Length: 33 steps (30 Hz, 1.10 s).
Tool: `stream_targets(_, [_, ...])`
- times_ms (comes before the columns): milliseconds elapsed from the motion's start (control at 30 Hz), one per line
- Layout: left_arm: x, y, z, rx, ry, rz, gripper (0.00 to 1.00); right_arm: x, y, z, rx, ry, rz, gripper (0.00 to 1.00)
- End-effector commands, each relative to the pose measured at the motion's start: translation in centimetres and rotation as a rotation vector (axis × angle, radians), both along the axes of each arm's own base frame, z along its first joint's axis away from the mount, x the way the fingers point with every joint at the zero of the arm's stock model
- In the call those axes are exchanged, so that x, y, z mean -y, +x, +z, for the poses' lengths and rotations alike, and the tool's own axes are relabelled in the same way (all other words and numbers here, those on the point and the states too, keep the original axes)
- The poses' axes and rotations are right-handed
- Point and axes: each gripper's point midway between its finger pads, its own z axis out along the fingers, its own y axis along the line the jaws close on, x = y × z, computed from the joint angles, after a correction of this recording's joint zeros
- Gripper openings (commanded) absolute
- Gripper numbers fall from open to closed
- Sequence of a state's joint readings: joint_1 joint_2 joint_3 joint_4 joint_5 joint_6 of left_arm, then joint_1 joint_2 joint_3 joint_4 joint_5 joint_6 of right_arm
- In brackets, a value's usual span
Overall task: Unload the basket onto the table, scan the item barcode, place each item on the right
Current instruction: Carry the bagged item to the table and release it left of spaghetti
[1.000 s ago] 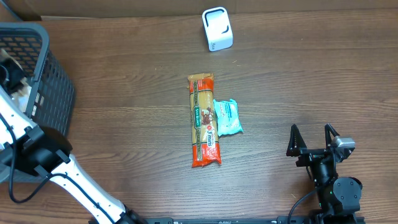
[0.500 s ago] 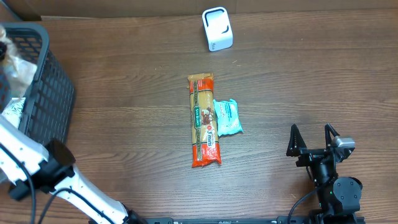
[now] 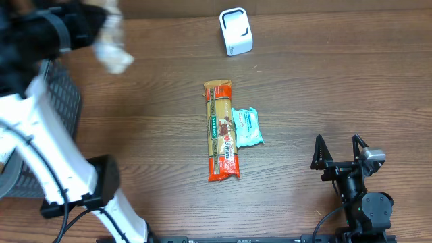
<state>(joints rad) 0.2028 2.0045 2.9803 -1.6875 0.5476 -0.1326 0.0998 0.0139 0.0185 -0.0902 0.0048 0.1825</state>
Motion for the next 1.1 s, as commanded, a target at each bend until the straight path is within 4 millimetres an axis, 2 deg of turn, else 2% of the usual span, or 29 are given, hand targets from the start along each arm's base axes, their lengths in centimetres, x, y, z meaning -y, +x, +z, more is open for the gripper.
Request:
stream_targets(0, [4.9,0.7,-4.0,-0.149,0.084,-0.026,0.04,-0.1,0.0,-0.1,0.006,0.002,0.004,1.0])
stream_targets(133, [9.0,0.7,-10.7,-0.376,0.214,0.007,0.04,-0.1,0.0,-0.1,0.007,0.001,0.004,1.0])
stream_targets(233, [11.0,0.5,-15.6,-0.49,0.352,0.045,0.04,-0.1,0.0,-0.1,0.007,0.001,0.004,1.0])
stream_targets(433, [14.0,0.4,-25.2,-0.619,0.456,0.159,0.04,-0.1,0.0,-0.1,0.007,0.001,0.004,1.0])
stream_targets(567, [14.3,-0.5,-30.7,-0.7,0.435,0.241,0.04,-0.1,0.0,-0.1,0.007,0.002,0.004,1.0])
stream_targets(667, [14.1,-1.5,-34.1,-0.749,0.431,0.269,0.04,-0.1,0.0,-0.1,0.007,0.001,0.004,1.0])
stream_targets(767, [15.1,-2.4,-37.3,-0.79,0.386,0.218,0.04,-0.1,0.0,-0.1,0.007,0.001,0.004,1.0])
stream_targets(867, [17.1,-3.2,-39.3,-0.813,0.315,0.092,0.04,-0.1,0.0,-0.1,0.006,0.001,0.004,1.0])
stream_targets(933, [17.9,-3.5,-39.9,-0.824,0.274,0.064,0.05,-0.1,0.0,-0.1,0.007,0.001,0.004,1.0])
stream_targets(967, [18.3,-3.6,-40.1,-0.827,0.262,0.054,0.09,-0.1,0.0,-0.1,0.007,0.001,0.004,1.0])
stream_targets(1000, [18.4,-3.7,-40.1,-0.826,0.261,0.05,0.24,-0.1,0.0,-0.1,0.006,0.001,0.004,1.0])
stream_targets(1067, [18.3,-3.6,-40.1,-0.816,0.276,0.045,0.6,-0.1,0.0,-0.1,0.006,0.001,0.004,1.0])
